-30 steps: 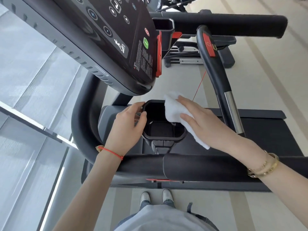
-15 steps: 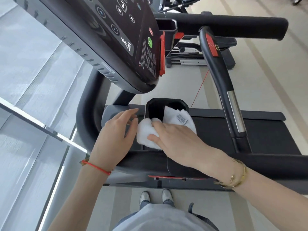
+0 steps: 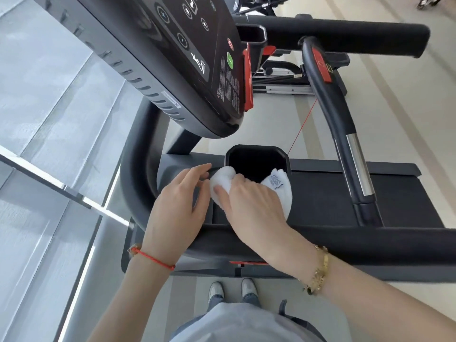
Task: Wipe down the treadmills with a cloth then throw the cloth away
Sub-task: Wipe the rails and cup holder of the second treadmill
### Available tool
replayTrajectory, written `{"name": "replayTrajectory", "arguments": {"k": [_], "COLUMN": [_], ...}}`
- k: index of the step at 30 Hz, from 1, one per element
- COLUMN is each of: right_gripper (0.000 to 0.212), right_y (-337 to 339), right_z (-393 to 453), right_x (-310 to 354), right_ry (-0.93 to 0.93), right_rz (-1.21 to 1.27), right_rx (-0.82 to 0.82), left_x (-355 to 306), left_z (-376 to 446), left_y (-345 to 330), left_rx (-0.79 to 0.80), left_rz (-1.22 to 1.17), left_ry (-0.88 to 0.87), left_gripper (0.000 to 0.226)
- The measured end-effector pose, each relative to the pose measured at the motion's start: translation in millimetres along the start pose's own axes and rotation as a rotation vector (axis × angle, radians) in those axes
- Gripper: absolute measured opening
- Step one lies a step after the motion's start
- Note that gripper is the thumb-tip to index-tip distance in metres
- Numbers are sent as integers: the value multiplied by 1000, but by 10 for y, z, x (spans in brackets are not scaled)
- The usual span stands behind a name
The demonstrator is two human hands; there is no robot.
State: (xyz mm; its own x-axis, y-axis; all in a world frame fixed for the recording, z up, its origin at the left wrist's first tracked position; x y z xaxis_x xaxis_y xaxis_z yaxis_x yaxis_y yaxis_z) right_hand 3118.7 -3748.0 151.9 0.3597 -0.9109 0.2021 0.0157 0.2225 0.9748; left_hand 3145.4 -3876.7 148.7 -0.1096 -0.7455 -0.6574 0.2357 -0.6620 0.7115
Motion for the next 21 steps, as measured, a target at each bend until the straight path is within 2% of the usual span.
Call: {"name": "replayTrajectory", "arguments": {"k": [2, 4, 6, 10, 14, 18, 20, 21], "right_gripper": [31, 28, 23, 35, 40, 37, 23, 24], "right_y": [-23, 2, 24, 91, 127, 223, 317, 354], "right_z": [110, 257, 369, 250, -40, -168, -234, -284], "right_x": [19, 11, 26, -65, -133, -338, -471, -539], "right_ry": [-71, -157, -143, -106, 141, 360, 483, 533], "right_rz": [34, 120, 211, 312, -34, -12, 13, 6], "right_rx": [-68, -65, -8, 54, 45, 138, 62, 1], "left_x": [-7, -19, -21, -20, -15, -43, -70, -83], "left_z": [-15, -36, -51, -61, -31, -8, 14, 26], "left_y": [17, 27, 37, 24, -7, -20, -18, -22], "left_rx": [0, 1, -8, -3, 37, 41, 30, 24], "left_rz": [12, 21, 21, 19, 24, 12, -4, -9], "left_ry": [-16, -26, -21, -26, -32, -38, -35, -33], "left_gripper": [34, 32, 32, 31, 37, 35, 34, 33]}}
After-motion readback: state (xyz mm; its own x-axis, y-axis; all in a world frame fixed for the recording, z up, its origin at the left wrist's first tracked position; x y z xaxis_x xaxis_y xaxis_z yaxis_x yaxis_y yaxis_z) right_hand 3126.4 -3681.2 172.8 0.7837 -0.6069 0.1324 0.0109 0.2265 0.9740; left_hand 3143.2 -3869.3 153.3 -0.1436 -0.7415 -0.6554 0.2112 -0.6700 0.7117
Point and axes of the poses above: each hand's wrist, its own z-axis towards the middle knuckle, its own y-axis out of the back of the hand, x = y × z, the point moved 4 cm from there along z, towards the middle knuckle, and after that the axes turned 1 degree about -x, right-handed, at the moved point
